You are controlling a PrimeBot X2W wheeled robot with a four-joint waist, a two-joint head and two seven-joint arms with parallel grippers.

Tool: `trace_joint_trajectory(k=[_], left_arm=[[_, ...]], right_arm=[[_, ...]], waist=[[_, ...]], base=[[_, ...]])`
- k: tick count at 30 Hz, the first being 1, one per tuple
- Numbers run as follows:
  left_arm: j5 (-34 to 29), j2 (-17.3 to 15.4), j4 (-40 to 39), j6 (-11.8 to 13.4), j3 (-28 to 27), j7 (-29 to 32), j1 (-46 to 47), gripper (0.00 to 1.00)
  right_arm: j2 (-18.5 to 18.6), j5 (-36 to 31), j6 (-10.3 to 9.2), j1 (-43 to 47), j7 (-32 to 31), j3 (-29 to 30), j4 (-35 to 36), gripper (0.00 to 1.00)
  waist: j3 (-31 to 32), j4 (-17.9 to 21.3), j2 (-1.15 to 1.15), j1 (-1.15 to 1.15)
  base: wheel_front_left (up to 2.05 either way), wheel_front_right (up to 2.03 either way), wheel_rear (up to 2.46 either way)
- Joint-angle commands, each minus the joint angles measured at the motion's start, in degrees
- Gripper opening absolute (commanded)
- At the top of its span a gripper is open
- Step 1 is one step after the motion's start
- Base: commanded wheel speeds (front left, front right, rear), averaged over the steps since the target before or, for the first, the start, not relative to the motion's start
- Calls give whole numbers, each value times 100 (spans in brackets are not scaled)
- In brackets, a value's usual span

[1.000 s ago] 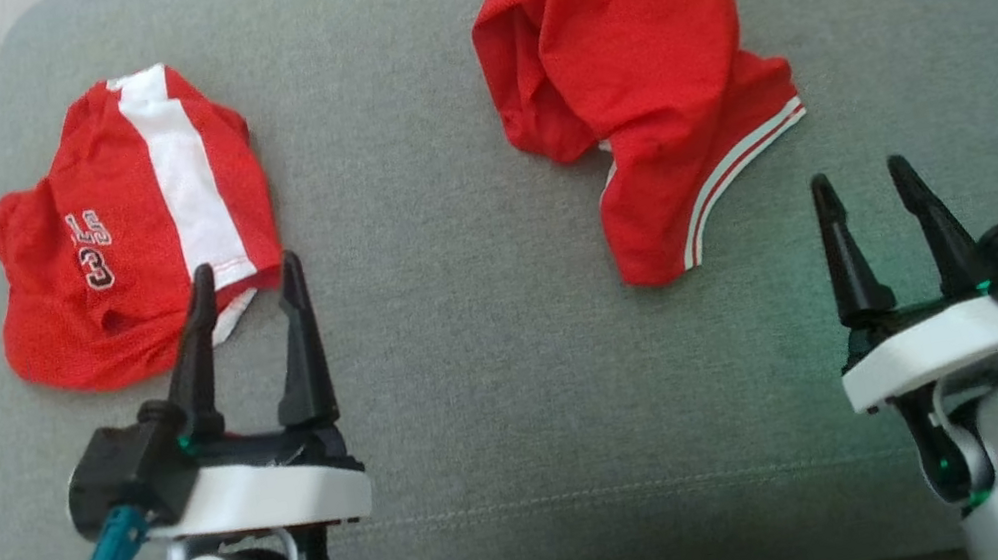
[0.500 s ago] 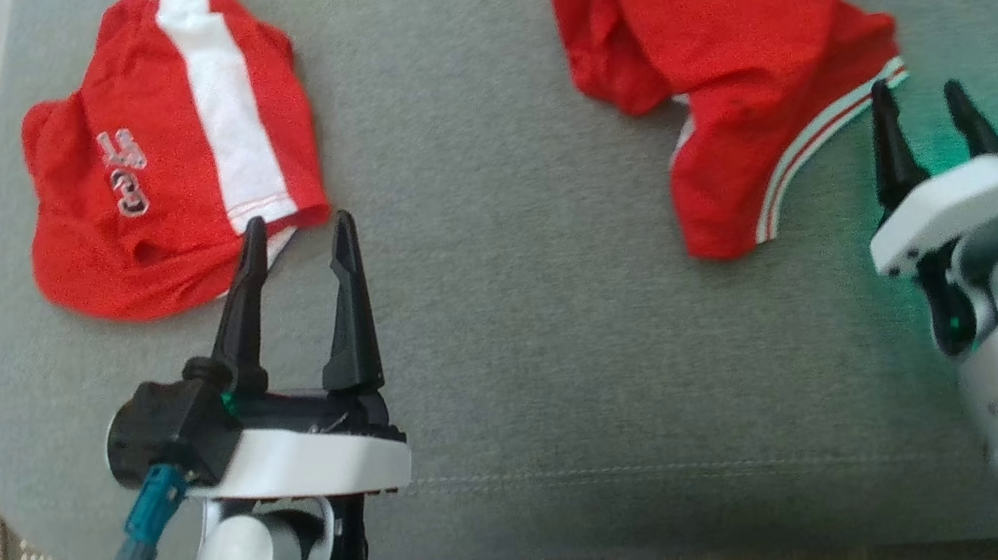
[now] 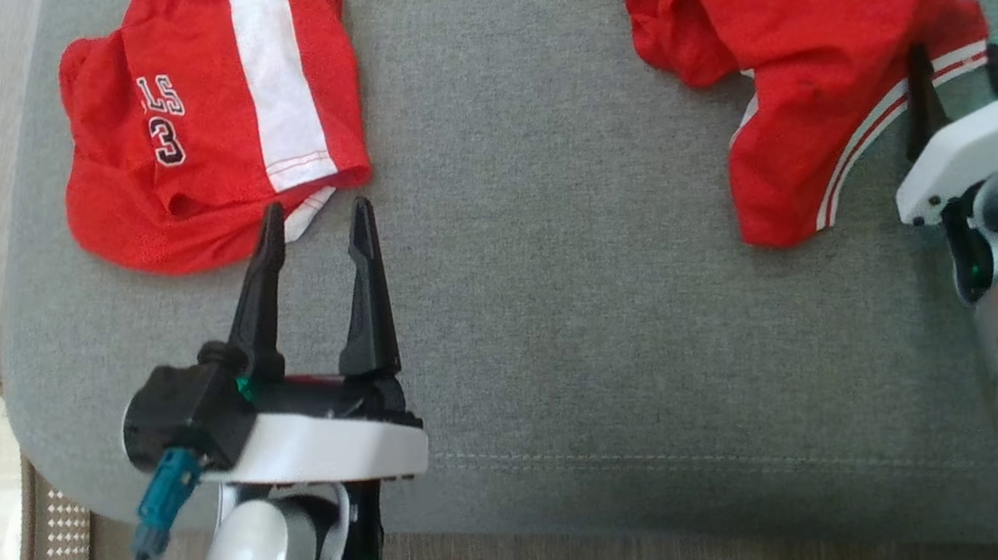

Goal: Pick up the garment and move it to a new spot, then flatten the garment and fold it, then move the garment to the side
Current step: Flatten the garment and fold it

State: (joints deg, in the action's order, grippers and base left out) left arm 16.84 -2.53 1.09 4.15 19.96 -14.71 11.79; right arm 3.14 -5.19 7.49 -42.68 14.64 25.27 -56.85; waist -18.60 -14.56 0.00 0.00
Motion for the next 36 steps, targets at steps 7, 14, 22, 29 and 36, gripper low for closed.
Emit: trace_joint_trajectory(k=[7, 14, 22, 29, 36], left_arm=[[83, -35, -282, 69, -131, -29, 270, 100], [90, -35, -217, 75, -138, -29, 266, 100], [29, -35, -148, 30, -241, -29, 167, 100], [-32, -35, -108, -21, -358, -29, 15, 100], [-88, -35, -91, -75, -453, -29, -194, 100]], right_arm=[[-26, -388, 0, -456, 34, 150, -543, 100], [-26, -20, 0, -694, 34, -364, -647, 0], [-26, 1016, 0, -227, 35, -939, 783, 0], [-26, 1184, 0, -67, 35, -552, 1610, 0], [-23, 777, 0, -350, 35, 492, 2416, 0]], waist=[[-116, -29, 0, 0], [19, 47, 0, 0], [395, 357, 0, 0], [717, 674, 0, 0], [1037, 975, 0, 0]], base=[[0, 0, 0], [0, 0, 0], [0, 0, 0], [0, 0, 0], [0, 0, 0]])
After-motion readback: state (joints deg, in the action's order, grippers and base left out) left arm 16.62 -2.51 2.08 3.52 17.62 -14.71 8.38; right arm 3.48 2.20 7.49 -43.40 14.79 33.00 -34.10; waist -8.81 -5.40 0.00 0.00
